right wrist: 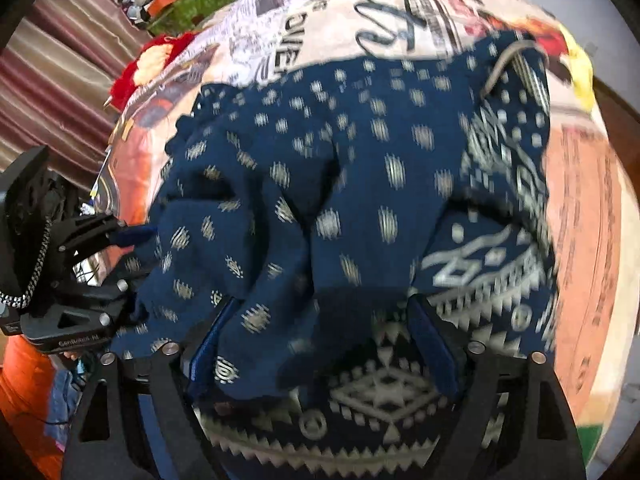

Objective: Fold large clothes

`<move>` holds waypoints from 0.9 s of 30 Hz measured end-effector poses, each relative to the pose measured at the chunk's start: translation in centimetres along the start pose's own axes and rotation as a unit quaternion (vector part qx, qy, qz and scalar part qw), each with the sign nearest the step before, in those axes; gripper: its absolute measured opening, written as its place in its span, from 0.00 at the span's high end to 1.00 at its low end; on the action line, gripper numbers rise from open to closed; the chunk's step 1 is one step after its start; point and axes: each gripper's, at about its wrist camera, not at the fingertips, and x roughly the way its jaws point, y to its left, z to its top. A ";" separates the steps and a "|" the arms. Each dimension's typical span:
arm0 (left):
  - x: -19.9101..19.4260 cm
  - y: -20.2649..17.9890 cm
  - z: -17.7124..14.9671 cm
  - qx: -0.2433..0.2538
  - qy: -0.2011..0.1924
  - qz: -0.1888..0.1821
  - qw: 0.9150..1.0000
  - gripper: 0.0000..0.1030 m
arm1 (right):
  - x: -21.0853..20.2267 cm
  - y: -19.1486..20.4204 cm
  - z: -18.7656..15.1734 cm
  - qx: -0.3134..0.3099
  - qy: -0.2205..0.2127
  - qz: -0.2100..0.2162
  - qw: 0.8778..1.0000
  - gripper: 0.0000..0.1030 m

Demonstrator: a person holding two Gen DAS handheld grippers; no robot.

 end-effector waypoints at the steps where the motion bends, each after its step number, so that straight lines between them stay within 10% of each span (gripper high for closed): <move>1: -0.5 0.1 -0.1 -0.002 -0.001 -0.002 1.000 0.55 | -0.3 -0.1 -0.5 -0.001 -0.006 0.000 1.000 0.18; 14: -8.3 9.4 1.6 -0.127 -0.100 0.043 0.986 0.29 | -7.4 -4.6 1.6 0.082 -0.115 0.027 0.990 0.17; 27: 1.7 23.1 1.4 -0.365 -0.024 -0.037 0.930 0.26 | -4.1 -13.6 7.6 0.214 -0.111 0.021 0.970 0.13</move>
